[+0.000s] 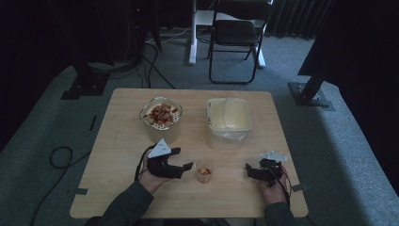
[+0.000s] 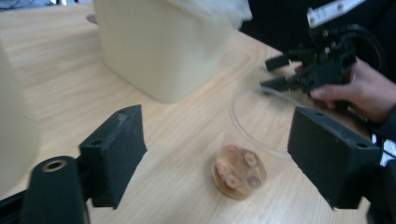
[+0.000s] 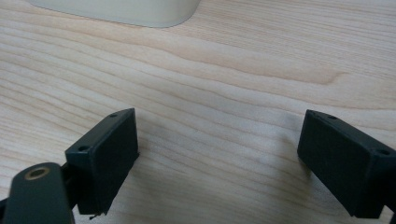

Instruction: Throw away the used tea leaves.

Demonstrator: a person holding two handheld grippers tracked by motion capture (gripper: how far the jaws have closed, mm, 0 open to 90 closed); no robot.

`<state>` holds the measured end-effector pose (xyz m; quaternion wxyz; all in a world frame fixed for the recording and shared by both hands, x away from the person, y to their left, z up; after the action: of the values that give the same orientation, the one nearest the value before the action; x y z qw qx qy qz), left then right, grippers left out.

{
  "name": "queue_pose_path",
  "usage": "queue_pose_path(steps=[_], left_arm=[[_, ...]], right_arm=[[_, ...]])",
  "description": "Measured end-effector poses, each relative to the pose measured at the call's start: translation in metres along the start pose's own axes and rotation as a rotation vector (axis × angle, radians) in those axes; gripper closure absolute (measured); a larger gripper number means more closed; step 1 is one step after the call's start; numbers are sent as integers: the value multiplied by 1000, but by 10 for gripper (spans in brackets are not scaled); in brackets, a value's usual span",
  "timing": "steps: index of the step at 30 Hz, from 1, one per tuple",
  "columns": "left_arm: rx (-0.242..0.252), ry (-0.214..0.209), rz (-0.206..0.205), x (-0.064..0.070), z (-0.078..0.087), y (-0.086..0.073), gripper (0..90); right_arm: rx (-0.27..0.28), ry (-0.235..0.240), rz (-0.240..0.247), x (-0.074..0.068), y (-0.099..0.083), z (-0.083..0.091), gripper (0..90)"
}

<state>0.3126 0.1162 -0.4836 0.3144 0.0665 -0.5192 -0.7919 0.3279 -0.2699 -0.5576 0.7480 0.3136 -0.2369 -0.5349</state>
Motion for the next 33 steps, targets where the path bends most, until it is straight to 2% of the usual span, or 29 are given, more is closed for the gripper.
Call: queue_pose_path(steps=[4,7,9,12,13,18,26,33], left_arm=[[-26,-29,-20,7,-10,-9,171],[-81,-31,-80,16,-24,-17,163],[-90,-29,-104,18,-29,-19,163],[-89,-32,-101,18,-32,-20,163],[-98,-43,-115,20,-40,-21,163],[-120,-46,-139,22,-56,-22,163],[-118,-71,-166,28,-78,-15,164],[-100,-72,-161,29,-87,-6,236]], right_arm=[[0,0,0,0,0,0,119],[0,0,0,0,0,0,119],[0,0,0,0,0,0,119],[0,0,0,0,0,0,119],[0,0,0,0,0,0,119],[1,0,1,0,0,0,119],[1,1,1,0,0,0,119],[0,3,2,0,0,0,119]])
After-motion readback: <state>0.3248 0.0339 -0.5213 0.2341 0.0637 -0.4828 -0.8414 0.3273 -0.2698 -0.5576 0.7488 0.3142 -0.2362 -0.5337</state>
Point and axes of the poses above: each handheld gripper's, and its own axes: z roughly backward along the jaws, y roughly out of its top, x roughly to its right, the point moved 1 cm from there along -z, roughly forward along the jaws, and after that the axes turned 2 degrees about z, right-handed, at the moved point
